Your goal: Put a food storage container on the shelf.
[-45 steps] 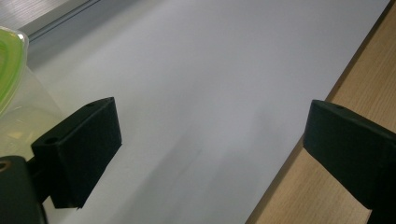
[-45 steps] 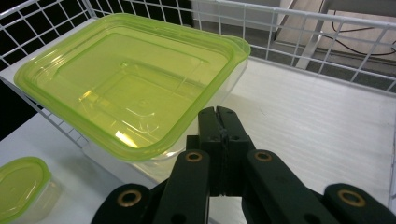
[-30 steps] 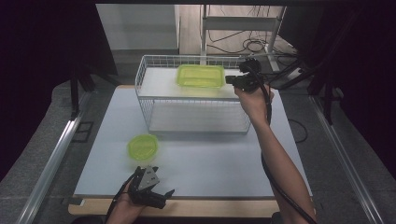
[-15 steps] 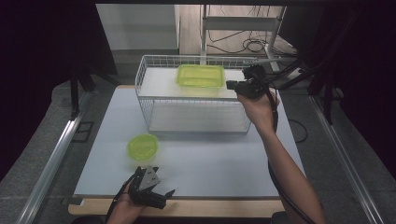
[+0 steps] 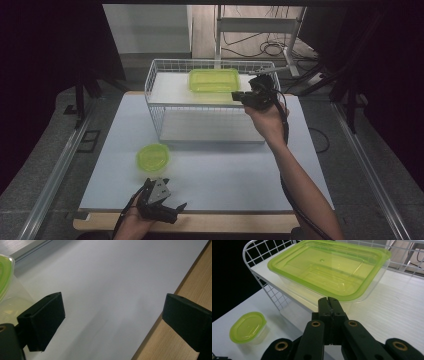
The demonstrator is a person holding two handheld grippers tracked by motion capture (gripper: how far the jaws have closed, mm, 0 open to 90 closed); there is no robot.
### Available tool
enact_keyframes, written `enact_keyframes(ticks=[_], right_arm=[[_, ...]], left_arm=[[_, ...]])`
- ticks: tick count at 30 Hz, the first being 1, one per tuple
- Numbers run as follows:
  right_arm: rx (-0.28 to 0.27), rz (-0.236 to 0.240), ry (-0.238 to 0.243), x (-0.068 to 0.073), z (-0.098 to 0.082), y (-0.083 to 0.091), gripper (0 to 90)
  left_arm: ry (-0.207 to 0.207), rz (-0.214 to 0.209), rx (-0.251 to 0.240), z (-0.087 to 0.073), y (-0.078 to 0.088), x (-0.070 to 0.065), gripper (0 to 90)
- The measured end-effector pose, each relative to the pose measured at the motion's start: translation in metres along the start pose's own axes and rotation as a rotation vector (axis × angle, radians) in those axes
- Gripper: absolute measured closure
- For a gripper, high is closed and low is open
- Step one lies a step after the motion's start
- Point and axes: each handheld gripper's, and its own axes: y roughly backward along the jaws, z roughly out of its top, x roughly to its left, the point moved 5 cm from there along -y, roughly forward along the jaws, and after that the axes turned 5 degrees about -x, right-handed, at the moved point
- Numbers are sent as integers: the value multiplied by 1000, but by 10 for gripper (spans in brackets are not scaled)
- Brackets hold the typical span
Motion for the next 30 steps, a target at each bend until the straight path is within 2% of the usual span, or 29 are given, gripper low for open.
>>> enact_keyframes(ticks=[4,9,14,18,21,26,30], right_arm=[[-3,11,24,6,-1,3,894],[-11,25,35,11,2,4,894],[-11,49,33,15,-2,6,894],[-7,71,29,17,-18,14,888],[3,82,34,18,-34,20,850],[20,87,41,21,-59,29,740],[40,85,73,25,-77,35,640]], left_arm=[[0,-1,1,0,0,0,44],[-6,-2,2,1,-1,-2,44],[10,-2,-3,1,1,0,44],[39,-11,-15,2,2,2,44],[54,-15,-25,3,3,2,45],[78,-25,-56,4,7,5,62],[89,-20,-64,4,8,8,69]])
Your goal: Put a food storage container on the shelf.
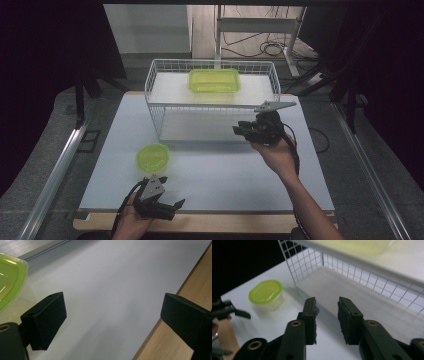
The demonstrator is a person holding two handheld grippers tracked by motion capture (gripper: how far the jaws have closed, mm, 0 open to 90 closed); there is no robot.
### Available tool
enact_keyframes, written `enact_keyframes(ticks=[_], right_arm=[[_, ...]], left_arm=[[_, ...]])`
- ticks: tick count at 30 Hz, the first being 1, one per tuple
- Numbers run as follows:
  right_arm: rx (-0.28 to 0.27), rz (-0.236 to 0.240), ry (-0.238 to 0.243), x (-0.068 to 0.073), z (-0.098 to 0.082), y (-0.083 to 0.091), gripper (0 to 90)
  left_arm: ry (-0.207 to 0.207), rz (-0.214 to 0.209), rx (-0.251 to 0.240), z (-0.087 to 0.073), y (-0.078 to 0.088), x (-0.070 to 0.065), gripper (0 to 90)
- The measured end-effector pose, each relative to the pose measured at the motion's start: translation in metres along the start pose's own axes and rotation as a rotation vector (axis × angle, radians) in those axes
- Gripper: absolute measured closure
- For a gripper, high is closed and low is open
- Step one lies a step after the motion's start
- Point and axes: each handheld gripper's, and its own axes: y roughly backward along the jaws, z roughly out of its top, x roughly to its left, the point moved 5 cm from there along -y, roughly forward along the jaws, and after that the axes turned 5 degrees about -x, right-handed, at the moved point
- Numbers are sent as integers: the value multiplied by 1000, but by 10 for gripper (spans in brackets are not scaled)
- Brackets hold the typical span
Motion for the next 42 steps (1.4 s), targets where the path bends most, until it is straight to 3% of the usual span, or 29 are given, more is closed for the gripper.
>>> enact_keyframes(ticks=[9,18,22,32,42], right_arm=[[13,17,30,18,-38,11,411],[8,-9,9,21,-78,18,281],[10,-24,18,23,-92,19,234],[15,-30,27,29,-125,18,106],[60,-35,53,27,-158,14,75]], left_arm=[[-19,28,-14,2,7,8,74],[50,18,8,4,13,18,90],[33,59,38,3,13,18,87],[32,65,41,1,12,18,67],[-17,76,51,-2,7,15,64]])
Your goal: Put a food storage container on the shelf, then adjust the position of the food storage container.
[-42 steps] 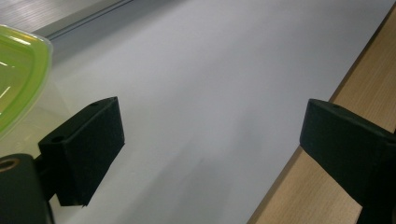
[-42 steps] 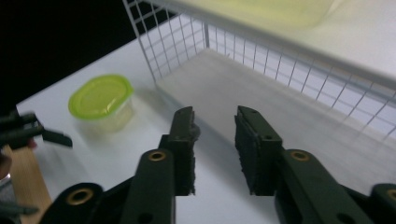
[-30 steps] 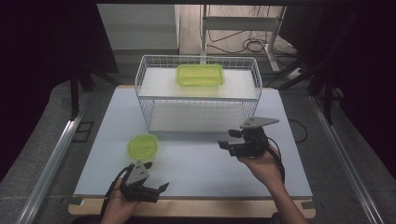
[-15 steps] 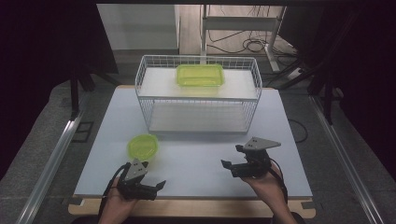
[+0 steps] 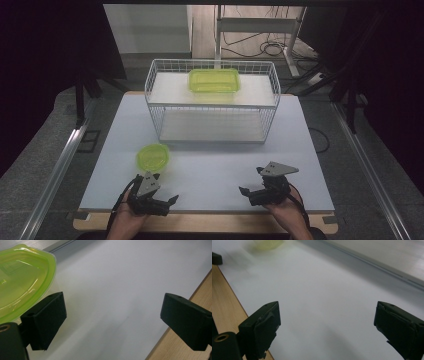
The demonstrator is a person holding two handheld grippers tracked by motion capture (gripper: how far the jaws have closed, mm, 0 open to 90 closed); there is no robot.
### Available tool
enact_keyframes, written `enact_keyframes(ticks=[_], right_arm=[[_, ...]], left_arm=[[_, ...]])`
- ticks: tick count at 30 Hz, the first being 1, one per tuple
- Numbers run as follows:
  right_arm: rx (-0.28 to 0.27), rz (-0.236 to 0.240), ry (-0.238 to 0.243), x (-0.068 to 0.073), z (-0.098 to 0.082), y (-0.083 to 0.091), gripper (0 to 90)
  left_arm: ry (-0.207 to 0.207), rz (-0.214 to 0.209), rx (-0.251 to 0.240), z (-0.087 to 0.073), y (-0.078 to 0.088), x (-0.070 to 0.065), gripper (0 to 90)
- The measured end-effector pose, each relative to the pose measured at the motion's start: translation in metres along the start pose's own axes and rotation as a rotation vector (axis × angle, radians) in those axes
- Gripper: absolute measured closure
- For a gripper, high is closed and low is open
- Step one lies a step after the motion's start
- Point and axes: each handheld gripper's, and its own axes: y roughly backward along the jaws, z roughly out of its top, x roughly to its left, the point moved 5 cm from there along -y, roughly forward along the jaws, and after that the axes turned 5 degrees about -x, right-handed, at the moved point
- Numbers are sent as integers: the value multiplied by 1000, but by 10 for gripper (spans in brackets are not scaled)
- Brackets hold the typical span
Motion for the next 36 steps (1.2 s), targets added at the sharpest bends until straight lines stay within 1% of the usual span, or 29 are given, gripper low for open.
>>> enact_keyframes(ticks=[4,9,11,12,14,16,18,19,21,23,25,28,30,33,34,36], right_arm=[[31,4,2,0,-6,-5,77],[42,9,10,2,-7,-7,77],[43,7,4,1,-7,-7,77],[45,6,4,0,-8,-7,77],[50,2,2,-1,-8,-7,77],[56,0,-6,-3,-9,-7,78],[56,5,-24,-4,-9,-7,80],[56,6,-30,-3,-9,-7,81],[56,8,-29,-3,-8,-7,83],[58,11,-24,-2,-8,-7,83],[58,9,-17,-1,-8,-7,85],[60,13,-16,0,-7,-7,86],[62,13,-15,1,-7,-7,88],[62,18,-12,2,-6,-7,89],[60,17,-10,3,-6,-7,89],[60,18,-6,3,-6,-6,89]], left_arm=[[4,0,7,-1,-1,0,62],[22,-12,8,-1,-1,0,58],[16,-13,15,0,-1,0,51],[11,-19,11,0,-1,0,44],[14,-23,7,2,0,-1,48],[1,-19,1,4,2,-1,58],[-7,-18,-9,7,4,-2,140],[-3,-27,-17,9,6,-2,184],[2,-51,-29,11,8,-2,305],[3,-52,-32,12,10,-2,386],[-1,-54,-30,13,11,-1,447],[-18,-38,-20,15,12,3,537],[-25,-41,-18,17,13,4,589],[-10,-55,-29,20,14,6,680],[-9,-58,-30,22,15,8,704],[-19,-50,-29,26,15,11,751]])
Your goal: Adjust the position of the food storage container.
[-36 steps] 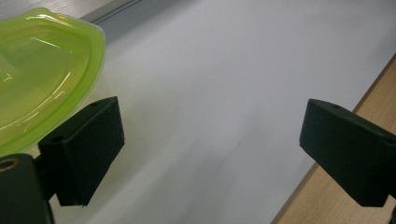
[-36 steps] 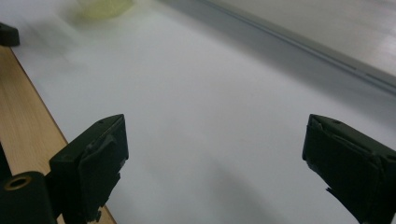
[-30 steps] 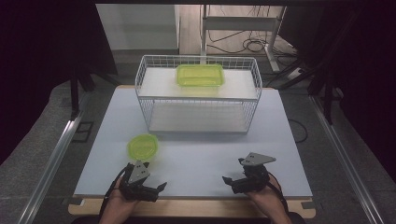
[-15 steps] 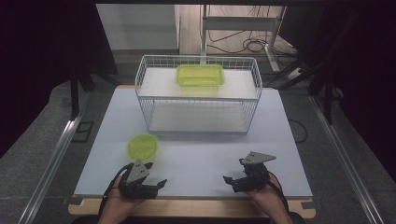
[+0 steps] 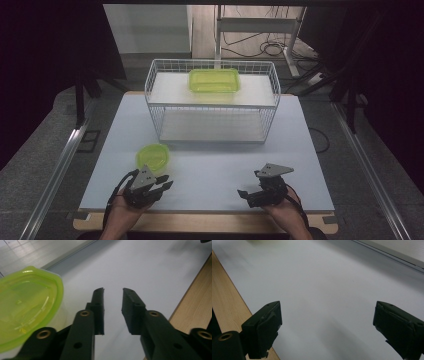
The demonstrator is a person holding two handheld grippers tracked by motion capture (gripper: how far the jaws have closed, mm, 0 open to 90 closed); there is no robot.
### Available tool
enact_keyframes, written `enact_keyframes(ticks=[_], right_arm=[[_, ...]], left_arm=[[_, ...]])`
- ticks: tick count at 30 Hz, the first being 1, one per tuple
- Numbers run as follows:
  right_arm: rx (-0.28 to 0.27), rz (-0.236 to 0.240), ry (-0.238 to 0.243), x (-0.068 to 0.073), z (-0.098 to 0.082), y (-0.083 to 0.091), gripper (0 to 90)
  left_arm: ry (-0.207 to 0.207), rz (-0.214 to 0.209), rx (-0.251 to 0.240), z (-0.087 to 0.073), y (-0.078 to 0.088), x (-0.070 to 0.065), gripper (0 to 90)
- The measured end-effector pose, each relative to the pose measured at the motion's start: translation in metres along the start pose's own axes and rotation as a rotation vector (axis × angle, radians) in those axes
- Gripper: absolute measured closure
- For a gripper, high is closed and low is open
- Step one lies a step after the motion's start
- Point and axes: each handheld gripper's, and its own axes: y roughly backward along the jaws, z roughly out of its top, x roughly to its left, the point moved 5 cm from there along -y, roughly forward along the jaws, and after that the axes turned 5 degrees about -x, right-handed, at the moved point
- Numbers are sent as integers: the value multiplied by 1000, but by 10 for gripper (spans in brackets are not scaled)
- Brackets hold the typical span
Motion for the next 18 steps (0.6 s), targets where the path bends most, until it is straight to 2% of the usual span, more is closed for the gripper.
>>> enact_keyframes(ticks=[3,6,9,12,13,18], right_arm=[[1,-1,-3,0,0,0,90],[5,0,-5,1,0,0,90],[10,-1,-4,1,0,-1,92],[13,-1,-3,2,0,-2,93],[14,-1,-4,2,-1,-2,93],[22,0,2,1,-2,-3,94]], left_arm=[[-8,8,12,5,1,8,818],[4,12,25,10,1,19,894],[29,42,22,14,3,36,898],[70,83,-1,17,7,55,898],[77,109,-4,18,9,62,898],[112,185,0,15,15,91,898]])
